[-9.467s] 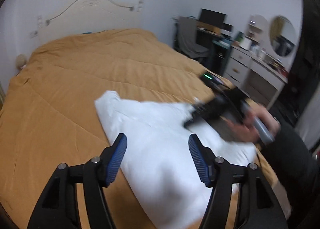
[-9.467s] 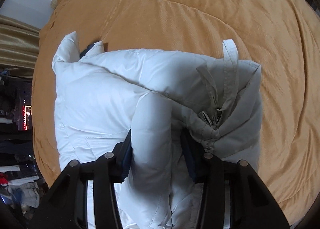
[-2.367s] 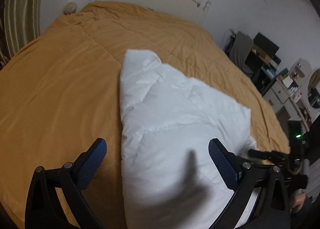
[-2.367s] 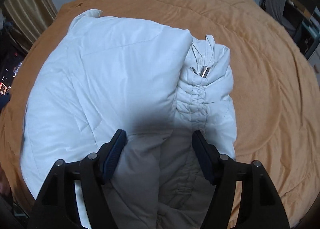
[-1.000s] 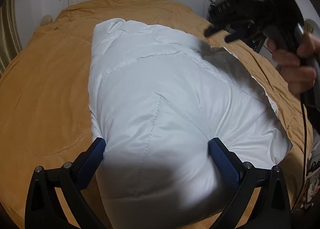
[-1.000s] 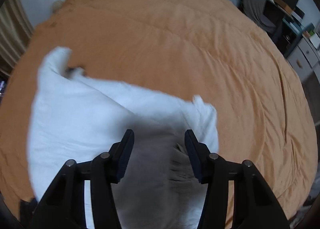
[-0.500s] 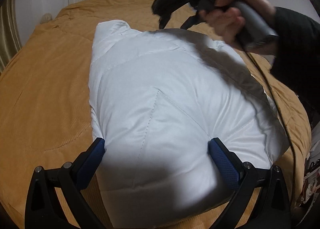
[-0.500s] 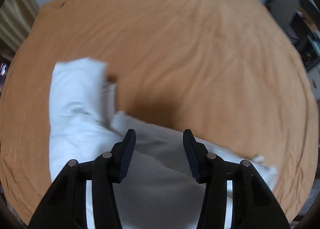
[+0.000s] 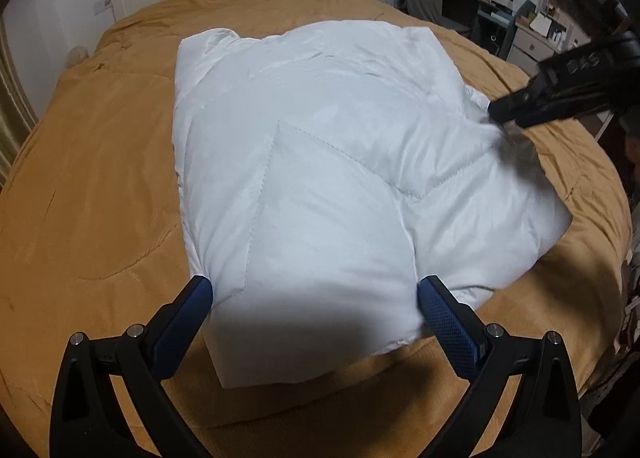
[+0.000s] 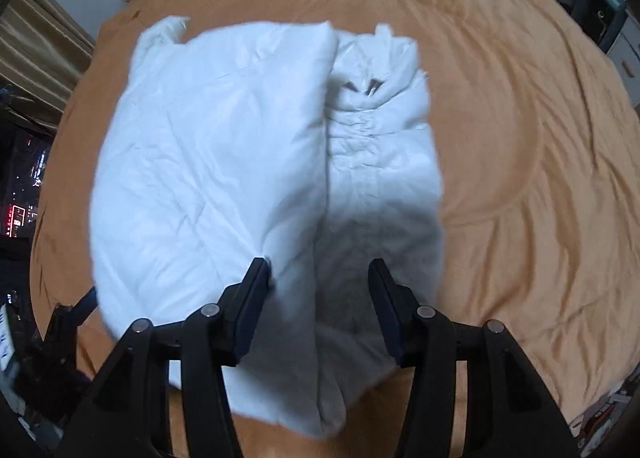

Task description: Fold large clothes

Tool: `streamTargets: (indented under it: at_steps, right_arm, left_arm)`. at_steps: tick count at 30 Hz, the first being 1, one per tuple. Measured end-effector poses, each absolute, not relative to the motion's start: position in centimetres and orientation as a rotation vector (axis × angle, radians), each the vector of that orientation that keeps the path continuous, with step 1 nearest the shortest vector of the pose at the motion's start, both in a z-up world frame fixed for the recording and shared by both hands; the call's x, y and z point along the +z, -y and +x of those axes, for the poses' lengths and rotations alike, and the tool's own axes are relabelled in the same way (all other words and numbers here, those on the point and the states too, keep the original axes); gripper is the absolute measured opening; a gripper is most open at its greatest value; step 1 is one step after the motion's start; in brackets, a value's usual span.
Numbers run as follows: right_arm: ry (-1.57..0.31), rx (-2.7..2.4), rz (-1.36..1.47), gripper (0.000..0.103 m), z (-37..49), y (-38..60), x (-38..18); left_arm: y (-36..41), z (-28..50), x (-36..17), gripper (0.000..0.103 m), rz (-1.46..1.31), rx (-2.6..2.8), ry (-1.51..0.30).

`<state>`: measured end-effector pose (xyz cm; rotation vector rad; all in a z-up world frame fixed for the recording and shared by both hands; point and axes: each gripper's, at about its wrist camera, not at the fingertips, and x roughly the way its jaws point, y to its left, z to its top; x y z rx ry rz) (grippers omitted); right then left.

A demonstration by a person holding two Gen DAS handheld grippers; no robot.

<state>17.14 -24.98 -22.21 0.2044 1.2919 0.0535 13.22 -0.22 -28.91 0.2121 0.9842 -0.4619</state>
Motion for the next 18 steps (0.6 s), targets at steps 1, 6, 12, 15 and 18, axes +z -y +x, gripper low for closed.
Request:
streamTargets:
  at_steps: [1,6,12,15,18]
  right_arm:
    - [-1.249,0.070,0.173,0.054,16.5,24.3,-20.9]
    - [-1.248,0.233,-0.051,0.059,13.9,18.1,-20.3]
    - [-1.421,0.157,-0.164,0.065,12.4,19.8,-25.7]
    - [-1.479,0.105,-0.081,0.078,13.0,21.9,-23.9]
    - [-1.594,-0.014,-0.055,0.078,13.7,23.8,-22.4]
  left_arm:
    - [0.3,13.1,-29.0,0.103,0.223,-0.456,-0.989]
    - [1.1,12.4,-29.0,0.103,0.319,-0.461,-1.078]
    - [-2.4,11.6,-29.6,0.102,0.283,-0.441,-1.346]
    - [-4.5,12.6,-27.7,0.102,0.225,-0.363,-1.374]
    - [-6.5,13.9,-22.9,0.102,0.144,-0.269,-1.310]
